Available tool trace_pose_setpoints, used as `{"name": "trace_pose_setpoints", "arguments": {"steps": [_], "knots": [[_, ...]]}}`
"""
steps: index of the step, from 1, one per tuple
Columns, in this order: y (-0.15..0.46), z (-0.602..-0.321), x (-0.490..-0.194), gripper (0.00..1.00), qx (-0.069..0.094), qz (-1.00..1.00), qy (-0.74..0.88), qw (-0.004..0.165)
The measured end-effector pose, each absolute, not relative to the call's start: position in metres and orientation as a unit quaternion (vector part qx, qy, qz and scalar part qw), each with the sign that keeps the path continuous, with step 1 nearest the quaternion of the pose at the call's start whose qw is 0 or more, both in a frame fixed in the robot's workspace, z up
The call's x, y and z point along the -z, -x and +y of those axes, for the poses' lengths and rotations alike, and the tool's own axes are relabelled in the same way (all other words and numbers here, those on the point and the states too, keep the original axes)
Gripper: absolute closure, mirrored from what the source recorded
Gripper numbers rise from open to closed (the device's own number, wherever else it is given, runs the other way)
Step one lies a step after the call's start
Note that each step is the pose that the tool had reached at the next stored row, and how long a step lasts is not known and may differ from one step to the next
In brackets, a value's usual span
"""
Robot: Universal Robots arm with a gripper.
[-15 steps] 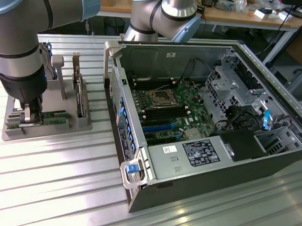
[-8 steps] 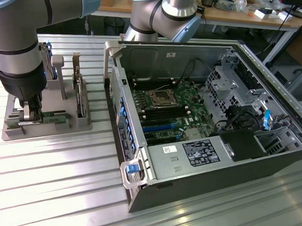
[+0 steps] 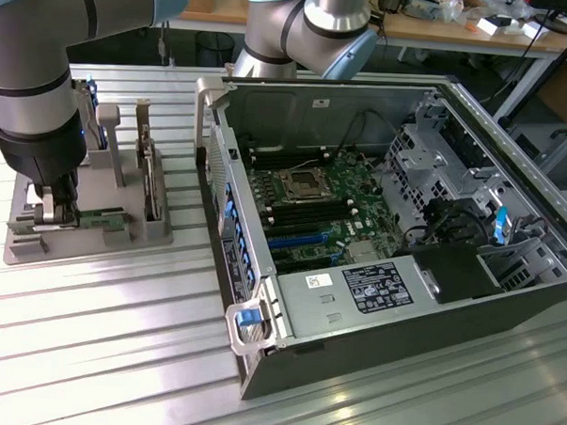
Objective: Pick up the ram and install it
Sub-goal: 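Pick up the ram and move it above insertion slot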
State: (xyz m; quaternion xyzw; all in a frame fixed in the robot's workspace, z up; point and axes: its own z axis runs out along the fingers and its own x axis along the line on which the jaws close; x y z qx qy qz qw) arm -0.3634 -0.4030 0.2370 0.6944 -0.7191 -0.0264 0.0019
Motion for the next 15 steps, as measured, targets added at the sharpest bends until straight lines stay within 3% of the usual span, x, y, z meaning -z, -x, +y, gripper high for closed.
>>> {"name": "trace_pose_setpoints", "arguments": {"steps": [15], "knots": [[0.3634,-0.403,-0.2421,0.87,0.029,-0.719,-0.694,-0.001]]}}
